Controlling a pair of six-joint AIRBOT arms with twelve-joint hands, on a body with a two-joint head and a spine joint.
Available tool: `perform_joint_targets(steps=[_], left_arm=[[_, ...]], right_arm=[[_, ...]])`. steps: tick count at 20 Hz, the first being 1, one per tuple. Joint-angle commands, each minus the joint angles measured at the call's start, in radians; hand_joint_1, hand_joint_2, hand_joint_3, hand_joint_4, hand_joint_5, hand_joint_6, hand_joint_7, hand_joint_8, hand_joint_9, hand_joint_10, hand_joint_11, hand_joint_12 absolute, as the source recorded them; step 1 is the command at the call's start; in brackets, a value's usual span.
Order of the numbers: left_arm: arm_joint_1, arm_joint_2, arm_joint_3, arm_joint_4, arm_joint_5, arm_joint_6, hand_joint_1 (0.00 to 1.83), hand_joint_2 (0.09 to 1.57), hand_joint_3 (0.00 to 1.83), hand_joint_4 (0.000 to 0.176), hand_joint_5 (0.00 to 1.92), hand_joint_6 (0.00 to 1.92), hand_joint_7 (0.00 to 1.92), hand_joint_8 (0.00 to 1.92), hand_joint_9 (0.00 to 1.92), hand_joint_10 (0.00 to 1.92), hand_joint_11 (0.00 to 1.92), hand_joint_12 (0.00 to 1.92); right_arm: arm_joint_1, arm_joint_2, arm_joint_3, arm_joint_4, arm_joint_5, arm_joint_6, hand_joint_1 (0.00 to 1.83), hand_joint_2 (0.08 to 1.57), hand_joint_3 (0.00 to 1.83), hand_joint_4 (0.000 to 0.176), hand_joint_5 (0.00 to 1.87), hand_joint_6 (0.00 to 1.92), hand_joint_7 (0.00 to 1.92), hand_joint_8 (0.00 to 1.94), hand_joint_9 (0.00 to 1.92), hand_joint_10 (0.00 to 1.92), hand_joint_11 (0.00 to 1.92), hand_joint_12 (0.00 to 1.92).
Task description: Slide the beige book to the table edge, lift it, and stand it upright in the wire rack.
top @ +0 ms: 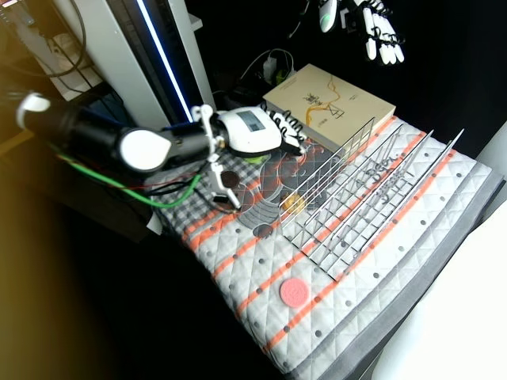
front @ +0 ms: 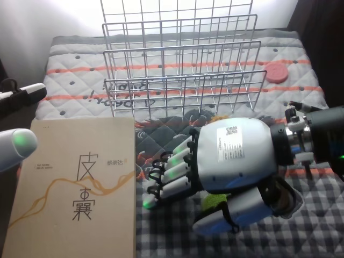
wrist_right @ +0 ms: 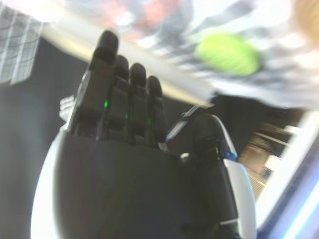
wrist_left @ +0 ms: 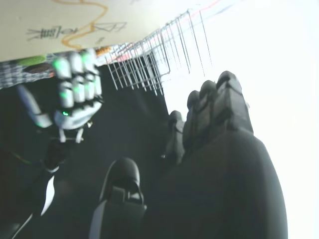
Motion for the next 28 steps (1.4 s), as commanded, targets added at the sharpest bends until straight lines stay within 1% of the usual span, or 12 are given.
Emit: perform_joint_targets(steps=[1, 3, 5, 6, 9, 10, 11, 12, 14, 18, 23, 28], left_arm=[[-0.004, 0.001, 0.007, -0.003, -0.117, -0.007, 0.0, 1.23, 0.0, 0.175, 0.14, 0.0, 0.14, 0.0, 0.08, 0.0, 0.0, 0.0], [-0.004, -0.002, 0.008, -0.003, -0.116, -0.009, 0.0, 1.22, 0.0, 0.176, 0.14, 0.0, 0.15, 0.0, 0.08, 0.0, 0.0, 0.0], [-0.004, -0.003, 0.009, -0.003, -0.114, -0.016, 0.0, 1.23, 0.0, 0.165, 0.15, 0.0, 0.15, 0.01, 0.09, 0.01, 0.0, 0.0], [-0.004, -0.005, 0.011, -0.004, -0.114, -0.019, 0.0, 1.22, 0.0, 0.171, 0.14, 0.0, 0.15, 0.0, 0.08, 0.0, 0.0, 0.0], [-0.003, -0.008, 0.014, -0.004, -0.114, -0.025, 0.0, 1.22, 0.0, 0.176, 0.14, 0.0, 0.16, 0.0, 0.09, 0.01, 0.0, 0.0], [-0.003, -0.008, 0.015, -0.004, -0.114, -0.025, 0.0, 1.23, 0.0, 0.16, 0.16, 0.01, 0.15, 0.0, 0.1, 0.01, 0.0, 0.0], [-0.003, -0.009, 0.016, -0.004, -0.114, -0.027, 0.0, 1.23, 0.0, 0.153, 0.17, 0.01, 0.16, 0.0, 0.1, 0.01, 0.0, 0.0], [-0.003, -0.01, 0.017, -0.004, -0.114, -0.03, 0.0, 1.22, 0.0, 0.171, 0.15, 0.0, 0.14, 0.0, 0.1, 0.01, 0.0, 0.0], [-0.003, -0.014, 0.02, -0.004, -0.114, -0.033, 0.0, 1.22, 0.0, 0.175, 0.14, 0.0, 0.14, 0.0, 0.1, 0.01, 0.0, 0.0], [-0.003, -0.016, 0.023, -0.005, -0.114, -0.041, 0.0, 1.22, 0.0, 0.176, 0.15, 0.0, 0.14, 0.0, 0.09, 0.0, 0.0, 0.0], [-0.003, -0.02, 0.025, -0.006, -0.114, -0.045, 0.0, 1.22, 0.0, 0.176, 0.15, 0.0, 0.13, 0.0, 0.09, 0.0, 0.0, 0.0], [-0.002, -0.021, 0.026, -0.009, -0.118, -0.05, 0.0, 1.23, 0.0, 0.174, 0.15, 0.0, 0.14, 0.0, 0.1, 0.0, 0.0, 0.0]], right_arm=[[0.01, -0.009, 0.002, 0.036, 0.042, 0.009, 0.0, 1.44, 0.0, 0.0, 0.34, 0.0, 0.37, 0.0, 0.4, 0.02, 0.57, 0.12], [0.011, -0.017, 0.006, 0.029, 0.034, 0.009, 0.0, 1.44, 0.0, 0.0, 0.35, 0.0, 0.37, 0.0, 0.39, 0.01, 0.57, 0.12], [0.019, -0.03, 0.014, 0.028, 0.03, 0.009, 0.0, 1.44, 0.0, 0.0, 0.33, 0.0, 0.34, 0.0, 0.38, 0.0, 0.58, 0.13], [0.024, -0.037, 0.018, 0.027, 0.029, 0.009, 0.0, 1.44, 0.0, 0.0, 0.33, 0.0, 0.33, 0.0, 0.42, 0.02, 0.64, 0.16], [0.045, -0.063, 0.033, 0.013, 0.025, 0.009, 0.0, 1.45, 0.0, 0.0, 0.33, 0.0, 0.33, 0.0, 0.36, 0.0, 0.5, 0.11], [0.05, -0.066, 0.034, 0.007, 0.023, 0.009, 0.0, 1.46, 0.0, 0.0, 0.34, 0.01, 0.34, 0.01, 0.36, 0.0, 0.5, 0.12], [0.058, -0.072, 0.035, -0.002, 0.021, 0.009, 0.0, 1.45, 0.0, 0.0, 0.34, 0.0, 0.34, 0.01, 0.34, 0.0, 0.48, 0.11], [0.068, -0.079, 0.037, -0.015, 0.02, 0.009, 0.0, 1.44, 0.0, 0.0, 0.32, 0.0, 0.34, 0.01, 0.33, 0.0, 0.49, 0.12], [0.078, -0.088, 0.038, -0.033, 0.016, 0.009, 0.0, 1.43, 0.0, 0.0, 0.32, 0.0, 0.34, 0.01, 0.34, 0.0, 0.49, 0.12], [0.094, -0.114, 0.055, -0.051, 0.002, 0.009, 0.0, 1.42, 0.0, 0.0, 0.32, 0.0, 0.36, 0.01, 0.35, 0.01, 0.51, 0.14], [0.107, -0.144, 0.077, -0.052, -0.005, 0.009, 0.0, 1.43, 0.0, 0.0, 0.28, 0.0, 0.32, 0.0, 0.31, 0.0, 0.4, 0.1], [0.11, -0.187, 0.106, -0.044, -0.01, 0.009, 0.0, 1.43, 0.0, 0.0, 0.32, 0.01, 0.37, 0.01, 0.36, 0.02, 0.42, 0.12]])
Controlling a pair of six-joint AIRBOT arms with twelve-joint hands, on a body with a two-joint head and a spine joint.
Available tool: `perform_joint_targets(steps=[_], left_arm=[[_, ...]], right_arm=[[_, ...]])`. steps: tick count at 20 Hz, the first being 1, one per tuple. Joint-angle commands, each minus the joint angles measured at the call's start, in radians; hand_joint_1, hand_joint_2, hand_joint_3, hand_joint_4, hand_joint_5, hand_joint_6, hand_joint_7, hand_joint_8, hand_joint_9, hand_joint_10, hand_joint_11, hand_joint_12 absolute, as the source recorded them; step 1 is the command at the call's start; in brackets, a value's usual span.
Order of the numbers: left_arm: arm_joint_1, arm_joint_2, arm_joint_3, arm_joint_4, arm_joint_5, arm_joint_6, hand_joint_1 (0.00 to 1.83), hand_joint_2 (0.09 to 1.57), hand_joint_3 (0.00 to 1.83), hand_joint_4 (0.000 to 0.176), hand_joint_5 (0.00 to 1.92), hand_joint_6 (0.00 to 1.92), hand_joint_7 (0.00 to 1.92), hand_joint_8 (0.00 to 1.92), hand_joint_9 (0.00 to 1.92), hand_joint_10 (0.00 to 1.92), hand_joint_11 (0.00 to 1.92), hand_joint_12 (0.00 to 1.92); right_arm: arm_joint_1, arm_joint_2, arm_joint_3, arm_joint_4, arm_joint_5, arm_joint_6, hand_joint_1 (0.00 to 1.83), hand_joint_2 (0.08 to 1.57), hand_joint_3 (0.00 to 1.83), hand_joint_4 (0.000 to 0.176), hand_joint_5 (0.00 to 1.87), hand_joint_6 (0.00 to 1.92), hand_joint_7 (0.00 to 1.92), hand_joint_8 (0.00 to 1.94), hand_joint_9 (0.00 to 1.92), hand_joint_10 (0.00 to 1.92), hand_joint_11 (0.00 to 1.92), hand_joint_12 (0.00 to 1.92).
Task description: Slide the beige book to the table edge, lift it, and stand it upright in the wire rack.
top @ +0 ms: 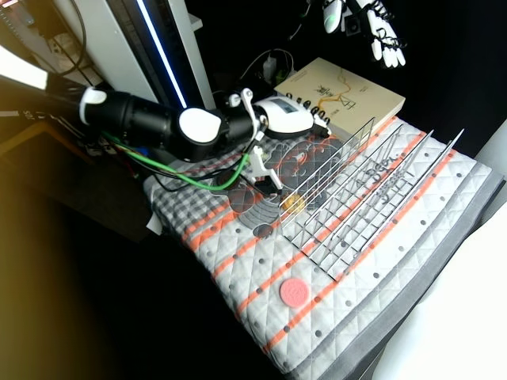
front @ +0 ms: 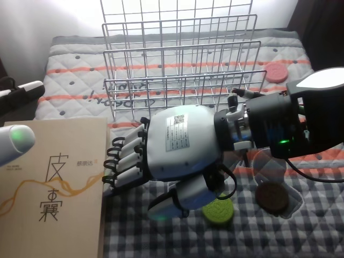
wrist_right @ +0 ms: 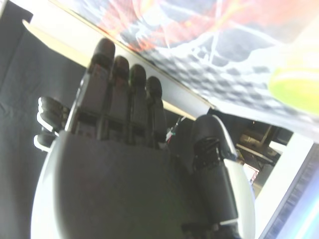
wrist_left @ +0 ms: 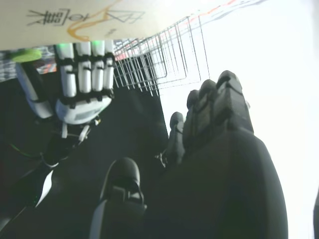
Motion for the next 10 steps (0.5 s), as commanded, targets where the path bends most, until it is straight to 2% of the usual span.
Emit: perform_joint_targets(steps=[1, 7, 8, 10], left_arm=[[-0.001, -0.007, 0.005, -0.004, -0.123, -0.007, 0.0, 1.23, 0.0, 0.176, 0.15, 0.0, 0.13, 0.0, 0.1, 0.0, 0.0, 0.0], [0.006, -0.007, 0.003, -0.009, -0.125, -0.015, 0.0, 1.24, 0.01, 0.176, 0.13, 0.01, 0.13, 0.0, 0.09, 0.0, 0.0, 0.0], [0.006, -0.007, 0.004, -0.009, -0.126, -0.015, 0.0, 1.24, 0.01, 0.176, 0.13, 0.01, 0.13, 0.0, 0.09, 0.0, 0.0, 0.0], [0.006, -0.007, 0.003, -0.009, -0.129, -0.015, 0.0, 1.24, 0.0, 0.176, 0.11, 0.0, 0.11, 0.0, 0.08, 0.0, 0.0, 0.0]], right_arm=[[0.018, -0.005, -0.001, 0.055, 0.047, 0.002, 0.0, 1.43, 0.0, 0.0, 0.33, 0.01, 0.37, 0.01, 0.36, 0.02, 0.42, 0.12], [0.018, -0.021, 0.011, 0.056, 0.036, 0.002, 0.0, 1.43, 0.0, 0.0, 0.34, 0.0, 0.39, 0.01, 0.39, 0.0, 0.41, 0.18], [0.018, -0.026, 0.015, 0.057, 0.036, 0.002, 0.0, 1.45, 0.0, 0.0, 0.34, 0.0, 0.38, 0.0, 0.4, 0.0, 0.39, 0.27], [0.018, -0.03, 0.018, 0.059, 0.036, 0.002, 0.0, 1.45, 0.0, 0.0, 0.34, 0.0, 0.38, 0.0, 0.4, 0.0, 0.36, 0.29]])
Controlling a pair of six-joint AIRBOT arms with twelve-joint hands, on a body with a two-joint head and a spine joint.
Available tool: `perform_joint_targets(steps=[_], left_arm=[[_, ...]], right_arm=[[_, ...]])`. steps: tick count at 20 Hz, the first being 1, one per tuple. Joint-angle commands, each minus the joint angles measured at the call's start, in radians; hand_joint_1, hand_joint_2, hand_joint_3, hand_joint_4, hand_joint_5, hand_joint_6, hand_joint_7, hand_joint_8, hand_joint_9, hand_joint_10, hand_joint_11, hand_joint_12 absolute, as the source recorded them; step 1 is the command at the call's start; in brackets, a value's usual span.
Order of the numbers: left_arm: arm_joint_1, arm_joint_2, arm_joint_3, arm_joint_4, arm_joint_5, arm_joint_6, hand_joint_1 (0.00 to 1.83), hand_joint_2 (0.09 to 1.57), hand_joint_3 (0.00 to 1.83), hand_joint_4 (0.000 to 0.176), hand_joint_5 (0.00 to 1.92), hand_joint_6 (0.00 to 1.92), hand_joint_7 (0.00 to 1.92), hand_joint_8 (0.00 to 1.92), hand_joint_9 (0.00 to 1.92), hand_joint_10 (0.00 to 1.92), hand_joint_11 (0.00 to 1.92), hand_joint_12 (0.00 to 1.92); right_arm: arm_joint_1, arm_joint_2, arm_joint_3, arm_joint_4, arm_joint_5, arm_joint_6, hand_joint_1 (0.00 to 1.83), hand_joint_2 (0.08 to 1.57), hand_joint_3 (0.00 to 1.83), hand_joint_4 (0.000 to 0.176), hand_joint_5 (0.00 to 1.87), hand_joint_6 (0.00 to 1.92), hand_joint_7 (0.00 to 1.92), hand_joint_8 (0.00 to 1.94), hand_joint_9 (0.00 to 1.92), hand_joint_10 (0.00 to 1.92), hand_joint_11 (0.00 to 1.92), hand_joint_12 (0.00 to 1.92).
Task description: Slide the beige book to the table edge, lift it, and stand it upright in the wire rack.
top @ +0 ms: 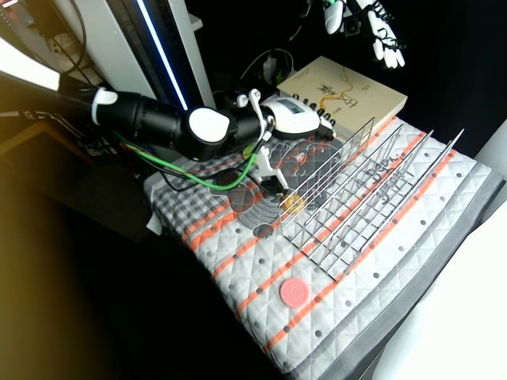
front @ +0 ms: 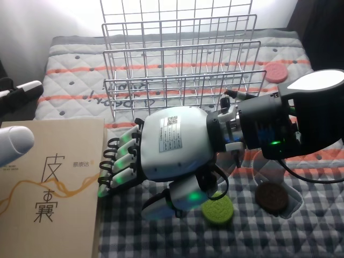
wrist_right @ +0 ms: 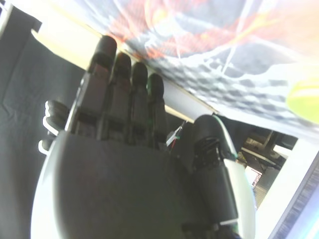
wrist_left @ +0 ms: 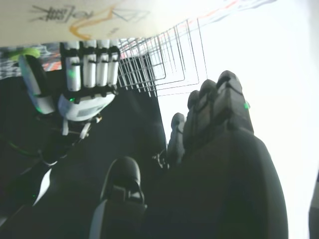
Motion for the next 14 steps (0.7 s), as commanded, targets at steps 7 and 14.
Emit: perform_joint_targets(steps=[7, 14], left_arm=[[-0.002, 0.002, 0.005, -0.005, -0.131, -0.007, 0.0, 1.25, 0.01, 0.176, 0.11, 0.0, 0.12, 0.0, 0.08, 0.0, 0.0, 0.0], [-0.002, 0.001, 0.003, -0.005, -0.134, -0.008, 0.0, 1.24, 0.0, 0.176, 0.12, 0.01, 0.12, 0.0, 0.07, 0.0, 0.0, 0.0]], right_arm=[[0.026, -0.03, 0.014, 0.058, 0.05, 0.001, 0.0, 1.43, 0.0, 0.0, 0.32, 0.0, 0.37, 0.0, 0.39, 0.0, 0.26, 0.5], [0.03, -0.038, 0.021, 0.058, 0.047, 0.001, 0.0, 1.42, 0.0, 0.0, 0.32, 0.0, 0.38, 0.01, 0.38, 0.01, 0.26, 0.51]])
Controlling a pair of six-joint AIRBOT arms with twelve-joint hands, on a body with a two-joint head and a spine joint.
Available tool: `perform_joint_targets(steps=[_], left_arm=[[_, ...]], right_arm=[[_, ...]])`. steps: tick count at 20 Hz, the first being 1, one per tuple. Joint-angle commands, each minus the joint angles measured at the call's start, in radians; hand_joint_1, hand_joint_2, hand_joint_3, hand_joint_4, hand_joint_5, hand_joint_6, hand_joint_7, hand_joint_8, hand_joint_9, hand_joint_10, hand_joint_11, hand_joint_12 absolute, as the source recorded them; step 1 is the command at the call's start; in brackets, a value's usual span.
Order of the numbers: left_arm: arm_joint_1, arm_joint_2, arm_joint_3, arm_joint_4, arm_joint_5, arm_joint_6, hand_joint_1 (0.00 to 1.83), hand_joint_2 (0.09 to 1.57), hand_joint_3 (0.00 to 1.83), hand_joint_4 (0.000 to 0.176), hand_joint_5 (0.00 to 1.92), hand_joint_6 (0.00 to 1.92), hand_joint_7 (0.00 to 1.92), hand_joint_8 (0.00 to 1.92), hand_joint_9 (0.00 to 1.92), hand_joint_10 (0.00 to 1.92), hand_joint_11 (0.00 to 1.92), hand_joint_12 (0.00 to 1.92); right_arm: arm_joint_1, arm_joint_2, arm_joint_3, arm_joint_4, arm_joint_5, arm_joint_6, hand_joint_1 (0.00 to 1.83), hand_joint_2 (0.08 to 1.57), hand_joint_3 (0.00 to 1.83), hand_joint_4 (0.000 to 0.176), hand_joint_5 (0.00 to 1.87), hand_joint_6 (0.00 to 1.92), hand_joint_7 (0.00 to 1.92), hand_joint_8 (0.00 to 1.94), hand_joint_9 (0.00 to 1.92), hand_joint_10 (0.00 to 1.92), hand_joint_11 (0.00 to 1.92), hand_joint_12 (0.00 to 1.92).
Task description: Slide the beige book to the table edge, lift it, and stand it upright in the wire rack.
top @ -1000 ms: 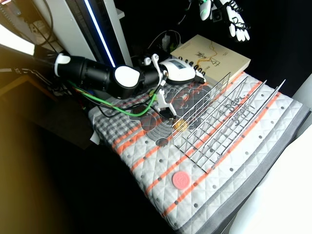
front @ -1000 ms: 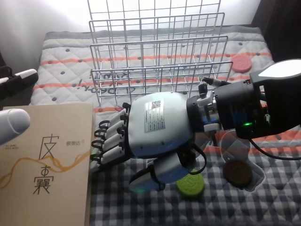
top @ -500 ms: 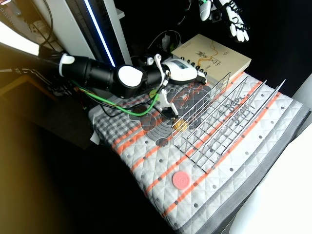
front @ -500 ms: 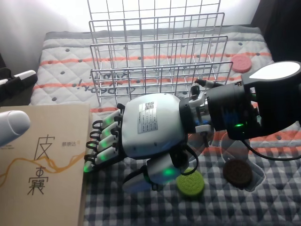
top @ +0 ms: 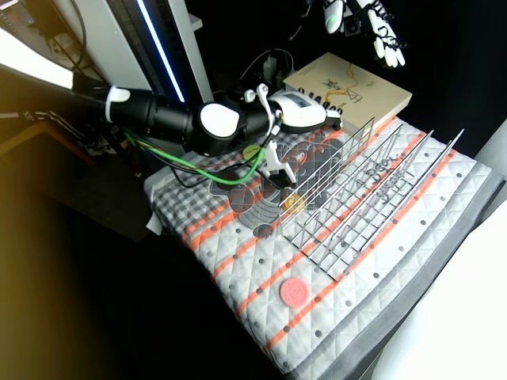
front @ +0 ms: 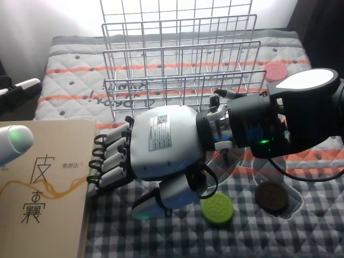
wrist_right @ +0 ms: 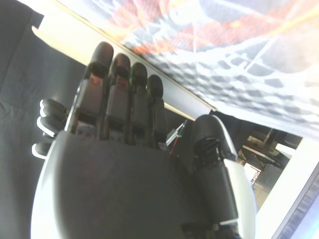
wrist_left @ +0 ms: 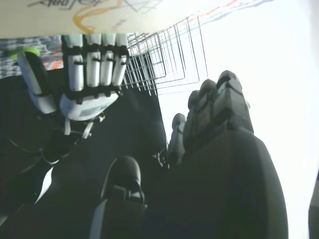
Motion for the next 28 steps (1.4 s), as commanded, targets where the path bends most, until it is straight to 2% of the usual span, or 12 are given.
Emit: perform_joint_targets(steps=[1, 10, 12, 14, 16, 18, 19, 21, 25, 26, 27, 28], left_arm=[[-0.003, 0.0, 0.002, -0.005, -0.126, -0.007, 0.0, 1.25, 0.0, 0.173, 0.13, 0.01, 0.12, 0.0, 0.07, 0.0, 0.0, 0.0], [0.029, 0.007, -0.016, -0.031, -0.169, -0.007, 0.0, 1.27, 0.01, 0.175, 0.14, 0.01, 0.14, 0.01, 0.07, 0.0, 0.0, 0.0], [0.054, 0.011, -0.023, -0.057, -0.212, -0.007, 0.0, 1.27, 0.01, 0.116, 0.17, 0.01, 0.11, 0.0, 0.06, 0.0, 0.0, 0.0], [0.081, 0.012, -0.033, -0.098, -0.275, -0.007, 0.0, 1.29, 0.01, 0.106, 0.16, 0.01, 0.1, 0.01, 0.05, 0.0, 0.0, 0.0], [0.142, 0.007, -0.05, -0.173, -0.376, -0.019, 0.04, 1.32, 0.01, 0.069, 0.18, 0.01, 0.14, 0.01, 0.08, 0.01, 0.0, 0.0], [0.203, -0.016, -0.046, -0.242, -0.428, -0.081, 0.15, 1.28, 0.0, 0.065, 0.21, 0.0, 0.19, 0.0, 0.19, 0.01, 0.05, 0.04], [0.221, -0.028, -0.04, -0.267, -0.443, -0.116, 0.22, 1.24, 0.03, 0.048, 0.24, 0.0, 0.24, 0.0, 0.29, 0.0, 0.01, 0.55], [0.301, -0.076, -0.016, -0.359, -0.479, -0.224, 0.34, 1.22, 0.0, 0.032, 0.26, 0.0, 0.29, 0.01, 0.36, 0.01, 0.0, 1.04], [0.378, -0.148, 0.067, -0.458, -0.431, -0.452, 0.45, 1.13, 0.0, 0.015, 0.33, 0.01, 0.47, 0.02, 0.47, 0.02, 0.0, 1.1], [0.38, -0.167, 0.098, -0.459, -0.378, -0.493, 0.44, 1.12, 0.0, 0.023, 0.33, 0.0, 0.49, 0.02, 0.49, 0.02, 0.0, 1.13], [0.38, -0.175, 0.114, -0.459, -0.346, -0.506, 0.47, 1.11, 0.0, 0.01, 0.35, 0.0, 0.52, 0.01, 0.51, 0.02, 0.0, 1.2], [0.38, -0.184, 0.131, -0.455, -0.312, -0.521, 0.49, 1.1, 0.0, 0.008, 0.35, 0.0, 0.54, 0.01, 0.52, 0.02, 0.0, 1.17]], right_arm=[[0.017, -0.004, 0.001, 0.054, 0.044, 0.001, 0.0, 1.43, 0.0, 0.0, 0.32, 0.0, 0.38, 0.0, 0.39, 0.01, 0.26, 0.51], [-0.002, 0.044, -0.043, 0.054, 0.04, 0.013, 0.0, 1.46, 0.01, 0.0, 0.33, 0.0, 0.36, 0.0, 0.34, 0.0, 0.17, 0.63], [-0.002, 0.06, -0.054, 0.054, 0.04, 0.014, 0.0, 1.47, 0.01, 0.0, 0.32, 0.0, 0.37, 0.0, 0.36, 0.01, 0.24, 0.66], [-0.002, 0.077, -0.066, 0.054, 0.04, 0.014, 0.0, 1.46, 0.0, 0.0, 0.33, 0.01, 0.38, 0.01, 0.37, 0.01, 0.25, 0.67], [0.001, 0.112, -0.088, 0.067, 0.047, 0.014, 0.0, 1.44, 0.0, 0.0, 0.31, 0.0, 0.35, 0.0, 0.33, 0.0, 0.15, 0.72], [0.001, 0.136, -0.096, 0.099, 0.07, 0.014, 0.0, 1.43, 0.0, 0.0, 0.32, 0.0, 0.35, 0.0, 0.32, 0.0, 0.12, 0.71], [0.001, 0.147, -0.1, 0.113, 0.08, 0.014, 0.0, 1.44, 0.0, 0.0, 0.31, 0.0, 0.35, 0.0, 0.32, 0.0, 0.13, 0.71], [0.001, 0.185, -0.117, 0.156, 0.121, 0.014, 0.0, 1.44, 0.0, 0.0, 0.3, 0.0, 0.34, 0.0, 0.3, 0.0, 0.13, 0.71], [-0.011, 0.244, -0.154, 0.26, 0.215, -0.003, 0.02, 1.48, 0.01, 0.0, 0.33, 0.0, 0.33, 0.0, 0.29, 0.0, 0.26, 0.76], [-0.013, 0.273, -0.179, 0.301, 0.247, -0.033, 0.0, 1.48, 0.0, 0.0, 0.31, 0.0, 0.31, 0.0, 0.27, 0.0, 0.27, 0.77], [-0.013, 0.293, -0.195, 0.324, 0.261, -0.056, 0.0, 1.48, 0.0, 0.0, 0.32, 0.0, 0.32, 0.0, 0.28, 0.0, 0.25, 0.77], [-0.013, 0.314, -0.211, 0.348, 0.277, -0.084, 0.0, 1.5, 0.0, 0.0, 0.32, 0.0, 0.32, 0.0, 0.28, 0.0, 0.2, 0.85]])
